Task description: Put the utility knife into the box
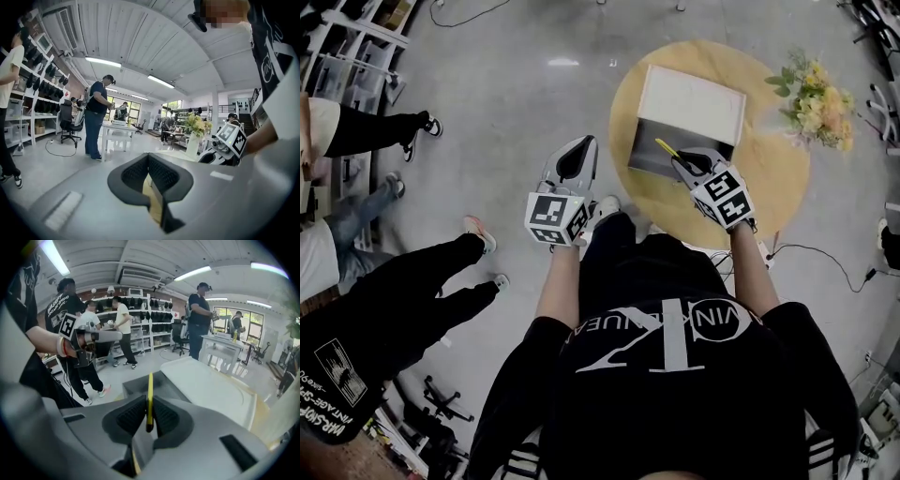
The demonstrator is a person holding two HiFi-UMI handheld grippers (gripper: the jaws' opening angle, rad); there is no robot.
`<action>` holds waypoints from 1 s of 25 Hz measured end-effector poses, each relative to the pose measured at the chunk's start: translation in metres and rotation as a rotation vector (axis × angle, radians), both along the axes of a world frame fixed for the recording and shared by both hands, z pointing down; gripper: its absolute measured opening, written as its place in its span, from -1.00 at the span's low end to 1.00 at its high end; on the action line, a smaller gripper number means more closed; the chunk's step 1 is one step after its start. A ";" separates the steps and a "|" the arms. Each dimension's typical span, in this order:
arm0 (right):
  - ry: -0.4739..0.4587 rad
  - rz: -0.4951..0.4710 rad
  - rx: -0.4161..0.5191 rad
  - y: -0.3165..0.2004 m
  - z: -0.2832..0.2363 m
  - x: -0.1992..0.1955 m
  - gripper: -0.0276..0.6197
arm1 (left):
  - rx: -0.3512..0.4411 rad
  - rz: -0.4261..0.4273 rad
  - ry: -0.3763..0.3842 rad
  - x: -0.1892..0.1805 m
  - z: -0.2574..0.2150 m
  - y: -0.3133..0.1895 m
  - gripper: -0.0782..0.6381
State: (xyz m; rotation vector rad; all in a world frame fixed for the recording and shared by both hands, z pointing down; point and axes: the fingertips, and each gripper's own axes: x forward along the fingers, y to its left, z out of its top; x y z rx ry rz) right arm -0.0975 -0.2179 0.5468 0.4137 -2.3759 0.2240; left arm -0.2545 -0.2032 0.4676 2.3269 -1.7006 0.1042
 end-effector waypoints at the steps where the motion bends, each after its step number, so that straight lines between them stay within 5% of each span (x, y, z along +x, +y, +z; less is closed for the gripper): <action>1: 0.014 -0.009 -0.006 0.001 0.003 -0.003 -0.75 | -0.005 0.006 0.002 -0.001 0.002 -0.001 -0.75; 12: 0.136 0.009 -0.128 -0.009 0.040 -0.013 -0.75 | -0.041 0.060 0.032 -0.010 0.017 -0.022 -0.75; 25: 0.237 -0.116 -0.189 -0.001 0.066 -0.020 -0.75 | -0.093 0.068 0.047 -0.017 0.035 -0.029 -0.75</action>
